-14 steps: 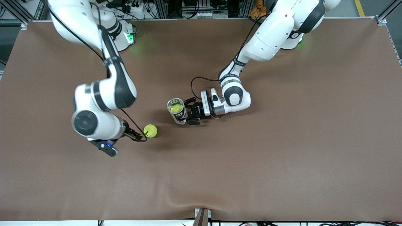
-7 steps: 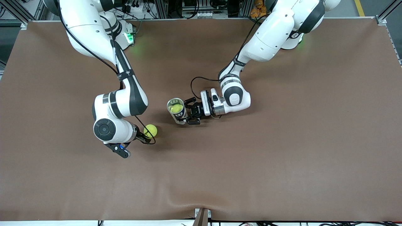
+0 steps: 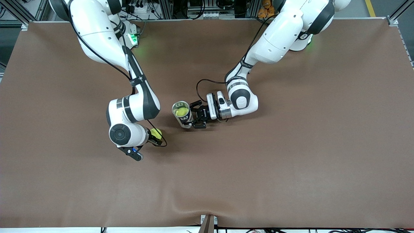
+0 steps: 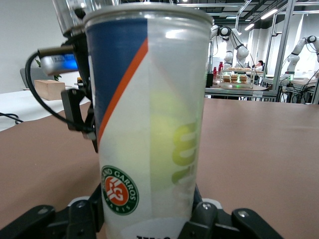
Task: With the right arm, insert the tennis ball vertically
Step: 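Move the right gripper to the second tennis ball and grasp it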
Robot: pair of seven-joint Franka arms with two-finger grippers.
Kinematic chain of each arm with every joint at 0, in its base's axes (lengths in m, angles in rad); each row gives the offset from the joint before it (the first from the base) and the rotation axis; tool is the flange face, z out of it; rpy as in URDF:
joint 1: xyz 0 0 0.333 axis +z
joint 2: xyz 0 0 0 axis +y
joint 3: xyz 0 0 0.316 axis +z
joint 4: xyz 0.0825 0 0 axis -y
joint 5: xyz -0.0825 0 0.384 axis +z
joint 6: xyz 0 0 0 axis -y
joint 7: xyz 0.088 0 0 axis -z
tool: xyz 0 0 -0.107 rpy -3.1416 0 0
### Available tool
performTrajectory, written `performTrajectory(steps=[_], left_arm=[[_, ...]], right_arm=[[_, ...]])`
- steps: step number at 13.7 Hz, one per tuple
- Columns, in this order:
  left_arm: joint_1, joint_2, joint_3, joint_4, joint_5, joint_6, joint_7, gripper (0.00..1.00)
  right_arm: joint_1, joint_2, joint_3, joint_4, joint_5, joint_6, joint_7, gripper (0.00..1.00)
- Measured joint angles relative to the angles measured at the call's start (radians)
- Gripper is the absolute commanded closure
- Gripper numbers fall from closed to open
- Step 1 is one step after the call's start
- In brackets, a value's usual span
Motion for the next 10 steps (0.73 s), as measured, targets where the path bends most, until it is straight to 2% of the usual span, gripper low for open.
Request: performTrajectory(steps=[1, 2, 4, 6, 7, 10], left_arm=[[0.000, 0.000, 0.000, 0.000, 0.000, 0.000, 0.000, 0.36], [0.000, 0.000, 0.000, 0.000, 0.000, 0.000, 0.000, 0.36], [0.000, 0.000, 0.000, 0.000, 0.000, 0.000, 0.000, 0.36], [0.000, 0.000, 0.000, 0.000, 0.000, 0.000, 0.000, 0.36], [0.000, 0.000, 0.000, 0.000, 0.000, 0.000, 0.000, 0.35], [0.000, 0.000, 0.000, 0.000, 0.000, 0.000, 0.000, 0.35]], right_arm=[[0.002, 0.009, 0.001, -0.004, 0.000, 0.017, 0.000, 0.00], [0.004, 0.016, 0.002, -0.007, 0.000, 0.029, 0.000, 0.10], [0.006, 0.019, 0.002, -0.013, 0.000, 0.042, 0.000, 0.56], [0.010, 0.019, 0.003, -0.014, 0.000, 0.045, 0.000, 0.95], [0.013, 0.019, 0.003, -0.014, 0.001, 0.045, 0.000, 1.00], [0.021, 0.014, 0.002, -0.013, 0.001, 0.022, 0.000, 1.00]])
